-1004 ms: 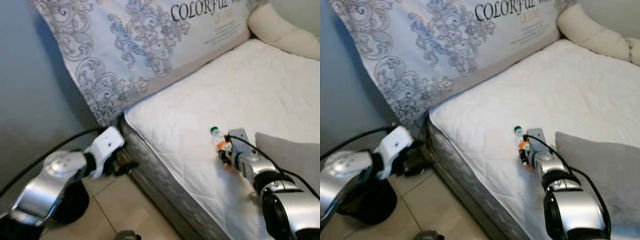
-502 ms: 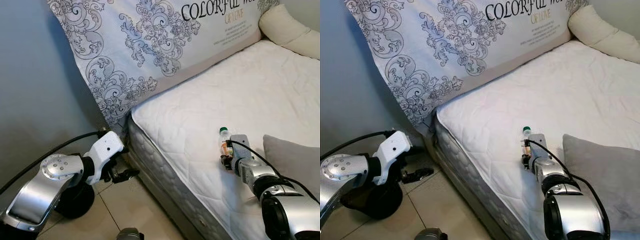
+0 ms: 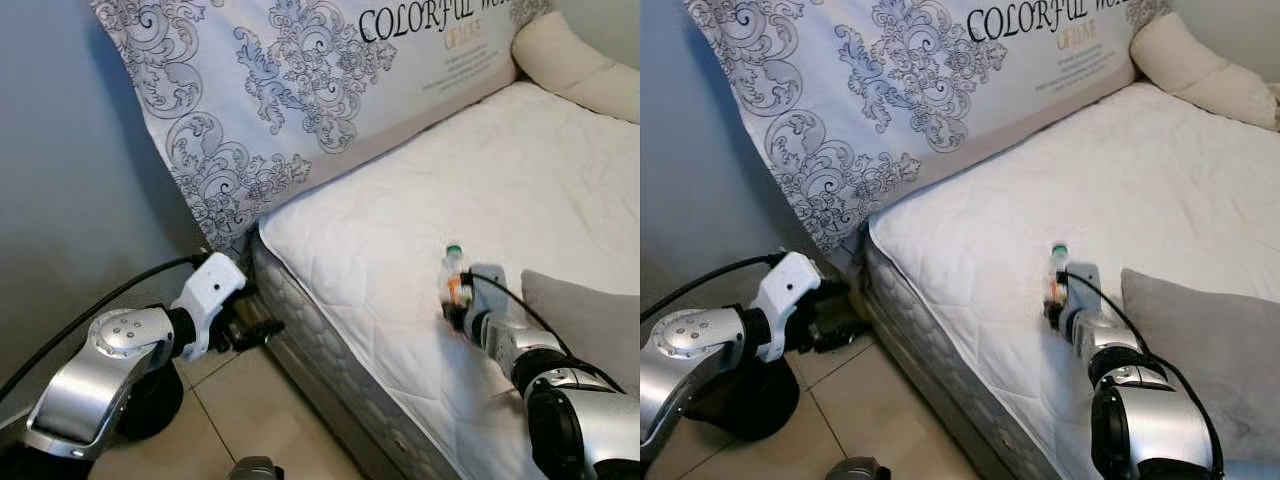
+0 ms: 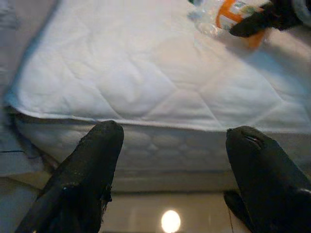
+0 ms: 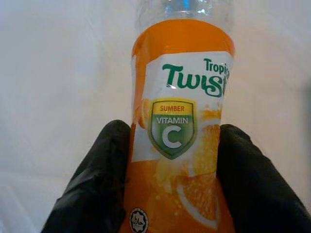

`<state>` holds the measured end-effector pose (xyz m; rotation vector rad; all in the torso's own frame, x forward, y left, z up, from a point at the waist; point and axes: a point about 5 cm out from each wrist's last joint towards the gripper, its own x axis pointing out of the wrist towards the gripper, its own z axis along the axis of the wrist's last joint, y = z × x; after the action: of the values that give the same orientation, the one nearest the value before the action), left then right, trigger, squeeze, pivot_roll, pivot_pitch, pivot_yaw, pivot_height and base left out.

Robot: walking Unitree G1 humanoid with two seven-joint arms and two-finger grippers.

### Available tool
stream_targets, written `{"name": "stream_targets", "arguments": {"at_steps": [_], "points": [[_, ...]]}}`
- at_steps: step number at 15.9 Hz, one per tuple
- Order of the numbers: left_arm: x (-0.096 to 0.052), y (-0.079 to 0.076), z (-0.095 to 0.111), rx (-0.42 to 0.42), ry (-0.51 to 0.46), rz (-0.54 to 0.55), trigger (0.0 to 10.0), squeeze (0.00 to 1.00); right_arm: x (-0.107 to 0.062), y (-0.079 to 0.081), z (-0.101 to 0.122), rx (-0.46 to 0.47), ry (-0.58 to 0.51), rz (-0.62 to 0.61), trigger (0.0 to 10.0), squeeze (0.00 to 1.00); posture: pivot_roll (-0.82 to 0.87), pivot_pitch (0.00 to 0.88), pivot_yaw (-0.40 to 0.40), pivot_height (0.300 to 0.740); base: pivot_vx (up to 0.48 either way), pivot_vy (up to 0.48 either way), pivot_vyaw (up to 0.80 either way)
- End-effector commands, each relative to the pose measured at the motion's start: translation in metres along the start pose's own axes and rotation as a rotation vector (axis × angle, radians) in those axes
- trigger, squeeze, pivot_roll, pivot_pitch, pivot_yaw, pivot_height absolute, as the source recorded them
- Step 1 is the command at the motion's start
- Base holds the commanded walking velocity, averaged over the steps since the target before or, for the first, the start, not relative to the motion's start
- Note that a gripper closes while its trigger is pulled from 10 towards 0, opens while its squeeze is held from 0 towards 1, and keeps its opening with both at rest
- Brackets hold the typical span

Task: Clean up the room

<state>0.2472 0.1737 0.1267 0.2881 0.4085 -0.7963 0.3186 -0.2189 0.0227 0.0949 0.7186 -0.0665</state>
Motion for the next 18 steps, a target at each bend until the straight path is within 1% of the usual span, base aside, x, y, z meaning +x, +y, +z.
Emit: {"name": "stream_targets", "arguments": {"at_steps": [1, 2, 4, 5, 6, 7, 8, 9, 10, 12, 13, 16, 18], "points": [[-0.001, 0.005, -0.001, -0.003, -0.006, 0.057, 10.0, 0.0, -0.001, 0.006, 0.023, 0.085, -0.089, 0.05, 6.7, 0.0, 0.2, 0.0, -0.026, 0.74, 0.0, 0.0, 0.0], [0.001, 0.006, -0.002, -0.023, -0.033, 0.124, 10.0, 0.0, -0.002, 0.011, 0.03, 0.123, -0.144, 0.13, 10.0, 0.0, 0.18, 0.0, -0.021, 0.74, 0.0, 0.0, 0.0], [0.003, 0.006, -0.003, -0.056, -0.057, 0.186, 10.0, 0.0, -0.005, 0.018, 0.033, 0.101, -0.195, 0.232, 10.0, 0.0, 0.17, 0.0, -0.018, 0.74, 0.0, 0.0, 0.0], [0.006, 0.006, -0.005, -0.099, -0.086, 0.279, 10.0, 0.0, -0.012, 0.03, 0.034, 0.079, -0.252, 0.348, 10.0, 0.0, 0.15, 0.0, -0.015, 0.74, 0.0, 0.0, 0.8], [0.008, 0.006, -0.005, -0.117, -0.118, 0.356, 10.0, 0.0, -0.022, 0.041, 0.032, 0.068, -0.3, 0.417, 10.0, 0.0, 0.14, 0.0, -0.015, 0.74, 0.0, 0.0, 0.8], [0.008, 0.009, -0.005, -0.121, -0.138, 0.424, 10.0, 0.0, -0.029, 0.048, 0.03, 0.051, -0.328, 0.447, 10.0, 0.0, 0.14, 0.0, -0.02, 0.74, 0.0, 0.0, 0.8], [0.008, 0.011, -0.005, -0.133, -0.156, 0.477, 10.0, 0.0, -0.035, 0.054, 0.027, 0.023, -0.362, 0.454, 10.0, 0.0, 0.14, 0.0, -0.028, 0.74, 0.0, 0.0, 0.8], [0.009, 0.011, -0.004, -0.136, -0.163, 0.488, 10.0, 0.0, -0.038, 0.056, 0.025, 0.011, -0.377, 0.45, 10.0, 0.0, 0.14, 0.0, -0.03, 0.74, 0.0, 0.0, 0.8], [0.009, 0.009, -0.005, -0.134, -0.161, 0.491, 10.0, 0.0, -0.044, 0.062, 0.022, -0.003, -0.42, 0.451, 10.0, 0.0, 0.14, 0.0, -0.035, 0.74, 0.0, 0.0, 0.8], [0.008, 0.009, -0.007, -0.13, -0.161, 0.528, 10.0, 0.0, -0.051, 0.063, 0.014, -0.016, -0.431, 0.414, 10.0, 0.0, 0.14, 0.0, -0.037, 0.74, 0.0, 0.0, 0.8], [0.007, 0.01, -0.008, -0.136, -0.164, 0.563, 10.0, 0.0, -0.057, 0.062, 0.01, -0.003, -0.423, 0.384, 10.0, 0.0, 0.15, 0.0, -0.036, 0.74, 0.0, 0.0, 0.8], [0.007, 0.01, -0.012, -0.174, -0.169, 0.599, 10.0, 0.0, -0.063, 0.063, 0.014, 0.005, -0.456, 0.359, 10.0, 0.0, 0.14, 0.0, -0.035, 0.74, 0.0, 0.0, 0.8], [0.007, 0.008, -0.013, -0.178, -0.171, 0.601, 10.0, 0.0, -0.067, 0.067, 0.02, 0.012, -0.471, 0.369, 10.0, 0.0, 0.14, 0.0, -0.036, 0.74, 0.0, 0.0, 0.8]]}}
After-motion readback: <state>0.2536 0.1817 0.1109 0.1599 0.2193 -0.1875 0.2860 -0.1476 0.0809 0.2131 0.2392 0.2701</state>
